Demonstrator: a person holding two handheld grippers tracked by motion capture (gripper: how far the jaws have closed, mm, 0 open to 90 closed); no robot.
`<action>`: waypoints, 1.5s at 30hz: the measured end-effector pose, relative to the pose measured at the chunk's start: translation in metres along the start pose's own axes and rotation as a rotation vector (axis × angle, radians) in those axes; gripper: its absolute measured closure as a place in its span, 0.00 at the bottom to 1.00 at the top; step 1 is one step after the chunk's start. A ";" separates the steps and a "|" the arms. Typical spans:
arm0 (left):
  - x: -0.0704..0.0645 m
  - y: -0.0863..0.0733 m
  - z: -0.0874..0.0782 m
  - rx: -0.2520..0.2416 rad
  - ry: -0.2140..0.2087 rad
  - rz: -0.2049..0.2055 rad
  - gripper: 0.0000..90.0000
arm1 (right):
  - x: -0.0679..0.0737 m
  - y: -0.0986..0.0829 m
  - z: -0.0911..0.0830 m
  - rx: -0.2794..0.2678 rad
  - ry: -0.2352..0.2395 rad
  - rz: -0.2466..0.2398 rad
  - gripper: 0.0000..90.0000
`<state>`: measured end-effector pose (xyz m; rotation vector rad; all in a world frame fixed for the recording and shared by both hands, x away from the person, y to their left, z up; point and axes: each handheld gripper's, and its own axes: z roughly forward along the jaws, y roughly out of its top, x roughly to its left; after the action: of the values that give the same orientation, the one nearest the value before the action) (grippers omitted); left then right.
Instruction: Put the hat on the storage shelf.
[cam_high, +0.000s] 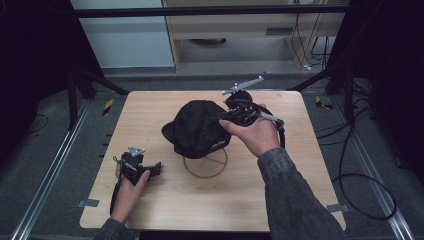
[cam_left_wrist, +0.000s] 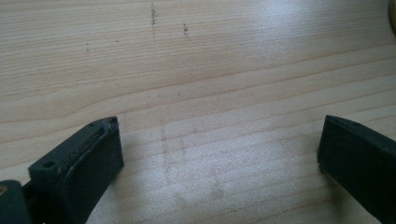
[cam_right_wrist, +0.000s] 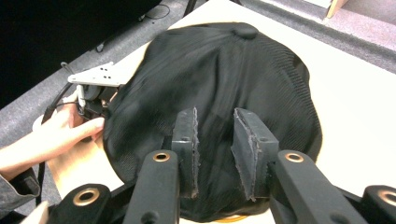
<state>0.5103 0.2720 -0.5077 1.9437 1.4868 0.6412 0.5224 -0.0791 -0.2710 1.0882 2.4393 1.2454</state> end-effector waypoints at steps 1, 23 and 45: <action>0.000 0.000 0.000 0.000 -0.001 0.000 0.00 | 0.000 0.000 -0.001 0.000 0.004 0.006 0.78; 0.000 0.000 0.000 0.001 -0.001 0.001 0.00 | -0.029 -0.025 -0.042 -0.025 -0.037 0.069 0.76; 0.000 0.000 0.000 -0.002 -0.002 0.001 0.00 | -0.056 -0.060 -0.079 -0.068 -0.109 0.140 0.64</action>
<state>0.5102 0.2718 -0.5079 1.9431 1.4836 0.6411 0.4940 -0.1895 -0.2757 1.2910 2.2587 1.2633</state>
